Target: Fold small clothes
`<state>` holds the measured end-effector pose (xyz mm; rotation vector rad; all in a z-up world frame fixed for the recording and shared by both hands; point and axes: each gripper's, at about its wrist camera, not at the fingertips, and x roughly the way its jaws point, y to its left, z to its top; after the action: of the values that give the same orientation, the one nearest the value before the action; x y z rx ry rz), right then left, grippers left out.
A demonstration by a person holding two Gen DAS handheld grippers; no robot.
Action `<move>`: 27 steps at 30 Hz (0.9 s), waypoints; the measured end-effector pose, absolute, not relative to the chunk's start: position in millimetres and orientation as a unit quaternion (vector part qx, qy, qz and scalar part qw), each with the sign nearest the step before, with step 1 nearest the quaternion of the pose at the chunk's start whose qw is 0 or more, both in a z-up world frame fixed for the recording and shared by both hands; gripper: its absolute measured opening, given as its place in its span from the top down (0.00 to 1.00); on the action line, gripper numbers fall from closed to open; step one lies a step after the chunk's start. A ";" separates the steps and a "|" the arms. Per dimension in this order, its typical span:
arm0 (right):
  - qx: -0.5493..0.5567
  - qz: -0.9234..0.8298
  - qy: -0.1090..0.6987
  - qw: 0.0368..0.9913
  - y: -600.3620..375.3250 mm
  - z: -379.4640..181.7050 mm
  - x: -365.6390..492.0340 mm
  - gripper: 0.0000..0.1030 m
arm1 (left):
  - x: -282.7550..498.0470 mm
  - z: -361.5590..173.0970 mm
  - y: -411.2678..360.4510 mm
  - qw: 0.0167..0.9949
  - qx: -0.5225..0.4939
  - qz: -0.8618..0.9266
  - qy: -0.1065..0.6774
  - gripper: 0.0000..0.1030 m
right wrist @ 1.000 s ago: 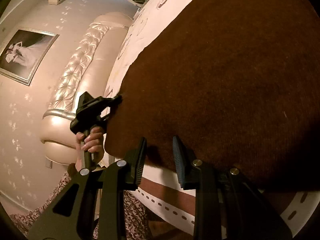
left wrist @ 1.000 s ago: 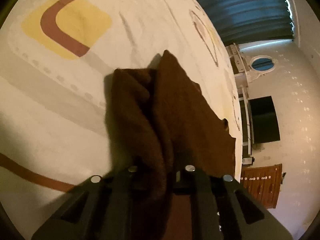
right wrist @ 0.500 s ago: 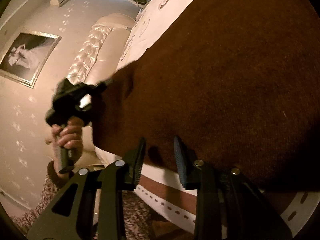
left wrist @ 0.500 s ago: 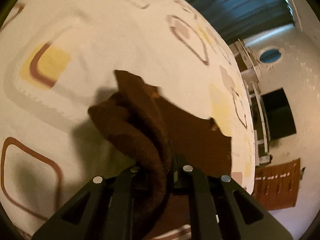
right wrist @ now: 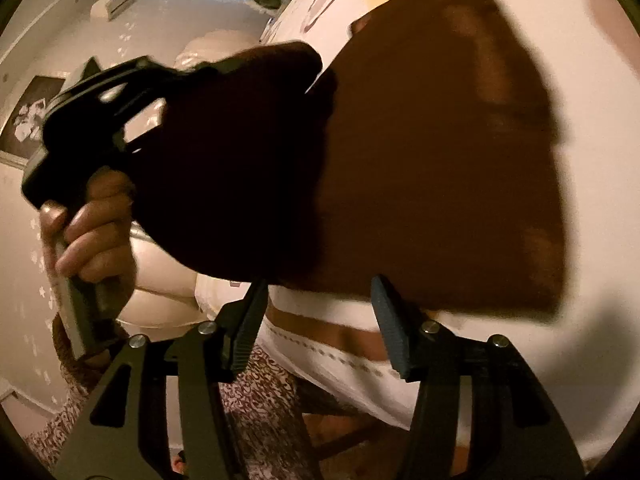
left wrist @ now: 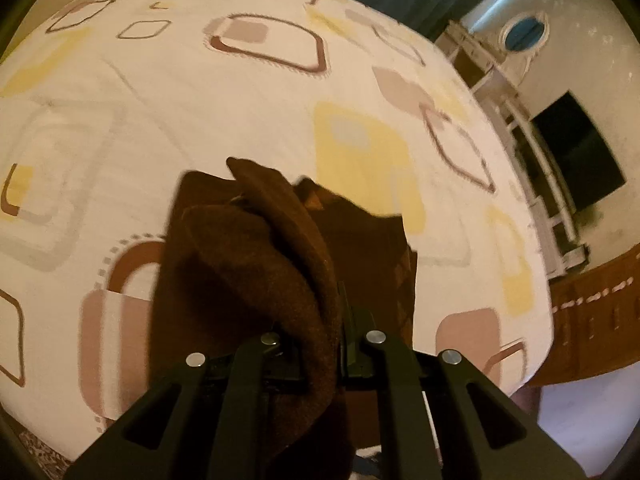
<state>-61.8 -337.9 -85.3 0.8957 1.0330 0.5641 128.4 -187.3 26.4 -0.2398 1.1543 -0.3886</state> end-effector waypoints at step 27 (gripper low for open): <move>0.507 0.284 0.369 0.725 -424.1 -121.4 -131.4 0.47 | 96.4 -38.8 -291.2 0.851 0.035 -0.062 0.520 0.89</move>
<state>-131.4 -424.1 -121.4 1.1192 0.8152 0.6273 96.4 -291.2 -38.8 0.0740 1.0947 -0.1295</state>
